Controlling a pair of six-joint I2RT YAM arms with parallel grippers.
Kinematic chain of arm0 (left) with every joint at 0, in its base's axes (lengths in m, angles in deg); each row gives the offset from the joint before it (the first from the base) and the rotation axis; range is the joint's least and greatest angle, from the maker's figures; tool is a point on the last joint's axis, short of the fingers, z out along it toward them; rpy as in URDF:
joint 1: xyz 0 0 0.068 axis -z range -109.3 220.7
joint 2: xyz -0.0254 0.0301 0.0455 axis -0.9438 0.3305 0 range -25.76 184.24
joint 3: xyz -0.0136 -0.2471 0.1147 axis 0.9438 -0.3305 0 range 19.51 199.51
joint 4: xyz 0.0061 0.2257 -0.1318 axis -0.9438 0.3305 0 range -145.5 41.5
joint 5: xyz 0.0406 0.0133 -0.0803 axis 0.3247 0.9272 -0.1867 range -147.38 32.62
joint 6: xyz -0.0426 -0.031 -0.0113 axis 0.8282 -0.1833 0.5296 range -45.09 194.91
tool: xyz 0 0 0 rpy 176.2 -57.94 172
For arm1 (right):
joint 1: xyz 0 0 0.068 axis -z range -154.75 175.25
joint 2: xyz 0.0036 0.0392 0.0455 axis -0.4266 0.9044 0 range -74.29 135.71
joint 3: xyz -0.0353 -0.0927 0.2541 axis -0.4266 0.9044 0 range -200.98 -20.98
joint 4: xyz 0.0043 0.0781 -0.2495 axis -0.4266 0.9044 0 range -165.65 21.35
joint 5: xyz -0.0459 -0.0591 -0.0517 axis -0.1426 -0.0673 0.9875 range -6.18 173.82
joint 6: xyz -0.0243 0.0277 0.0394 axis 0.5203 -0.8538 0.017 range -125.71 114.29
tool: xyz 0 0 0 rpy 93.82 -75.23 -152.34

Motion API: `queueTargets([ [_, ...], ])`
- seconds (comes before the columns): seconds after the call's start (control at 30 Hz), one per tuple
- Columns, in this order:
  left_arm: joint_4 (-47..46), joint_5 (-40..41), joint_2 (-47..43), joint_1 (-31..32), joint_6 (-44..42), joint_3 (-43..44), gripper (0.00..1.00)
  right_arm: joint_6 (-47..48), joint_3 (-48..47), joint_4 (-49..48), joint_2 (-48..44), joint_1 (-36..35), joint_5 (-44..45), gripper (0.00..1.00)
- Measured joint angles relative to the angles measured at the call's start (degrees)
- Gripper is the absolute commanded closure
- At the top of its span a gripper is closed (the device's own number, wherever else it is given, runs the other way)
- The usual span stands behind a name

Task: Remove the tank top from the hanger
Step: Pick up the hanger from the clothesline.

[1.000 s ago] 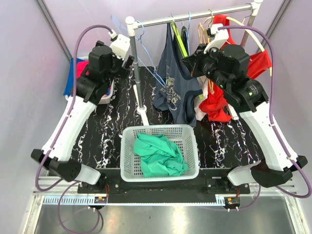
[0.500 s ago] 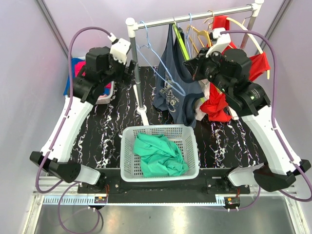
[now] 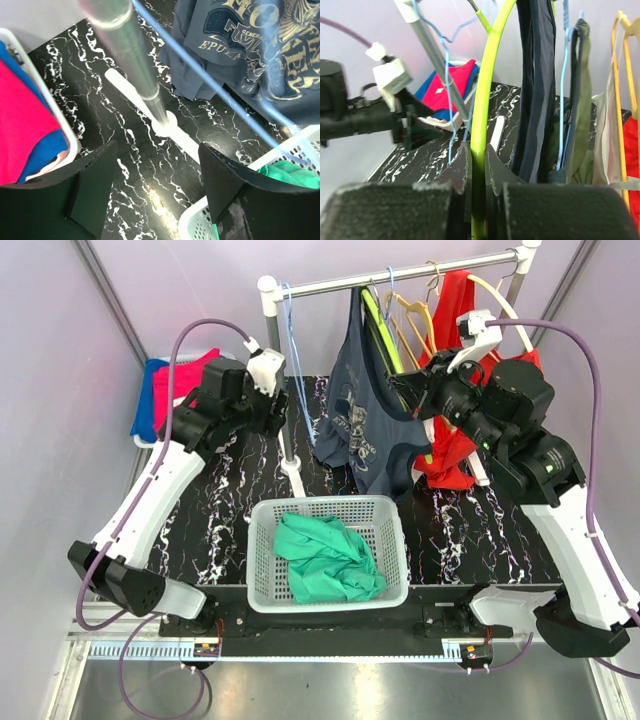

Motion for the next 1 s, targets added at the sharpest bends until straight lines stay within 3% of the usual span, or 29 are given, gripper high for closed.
queueTargets([
  [0.37, -5.2, 2.5, 9.3, 0.0, 0.5, 0.1, 0.35, -0.7, 0.2, 1.4, -3.7, 0.0, -3.0, 1.00],
  [0.67, -9.6, 4.7, 14.8, -2.0, -1.3, 2.8, 0.48, -0.9, 1.1, 1.4, -8.2, 0.0, -5.6, 1.00],
  [1.0, -12.2, 6.8, 20.8, -3.4, -2.9, 7.9, 0.49, -1.0, 0.2, -0.1, -10.8, 0.1, -10.2, 1.00],
])
